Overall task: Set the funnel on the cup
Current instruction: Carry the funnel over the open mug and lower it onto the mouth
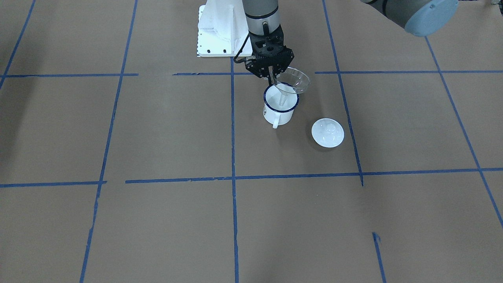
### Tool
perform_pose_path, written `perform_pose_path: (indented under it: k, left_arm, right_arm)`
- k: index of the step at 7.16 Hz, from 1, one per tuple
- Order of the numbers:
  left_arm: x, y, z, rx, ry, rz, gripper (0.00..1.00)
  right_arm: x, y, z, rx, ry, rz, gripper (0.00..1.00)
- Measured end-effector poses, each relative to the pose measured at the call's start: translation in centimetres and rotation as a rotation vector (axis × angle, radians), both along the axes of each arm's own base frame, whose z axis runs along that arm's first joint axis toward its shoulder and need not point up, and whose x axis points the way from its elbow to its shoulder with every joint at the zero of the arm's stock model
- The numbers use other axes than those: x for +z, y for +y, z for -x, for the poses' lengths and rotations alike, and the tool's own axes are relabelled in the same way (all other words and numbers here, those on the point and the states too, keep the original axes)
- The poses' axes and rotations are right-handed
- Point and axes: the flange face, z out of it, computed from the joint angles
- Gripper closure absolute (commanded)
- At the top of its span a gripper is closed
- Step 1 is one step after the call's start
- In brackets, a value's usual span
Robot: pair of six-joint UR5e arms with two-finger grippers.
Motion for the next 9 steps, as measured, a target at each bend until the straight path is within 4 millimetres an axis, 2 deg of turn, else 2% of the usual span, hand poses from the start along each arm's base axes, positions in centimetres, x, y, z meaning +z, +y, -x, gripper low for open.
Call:
perform_pose_path:
  k: [2,3,7,9]
  left_arm:
    - [0.5,-0.3,-0.6,0.033,-0.023,-0.013,1.0]
    - [0.7,-0.3,-0.7,0.039,-0.028,-0.015,0.01]
    - [1.7,-0.3,-1.7,0.047,-0.037,-0.009,0.0]
    - [1.6,-0.3,-1.6,0.043,-0.018,-0.014,0.0]
  right_arm:
    - [0.0,0.0,0.0,0.0,0.0,0.0,0.0]
    - [0.0,0.0,0.0,0.0,0.0,0.0,0.0]
    - [0.0,0.0,0.0,0.0,0.0,0.0,0.0]
    - [0.0,0.0,0.0,0.0,0.0,0.0,0.0]
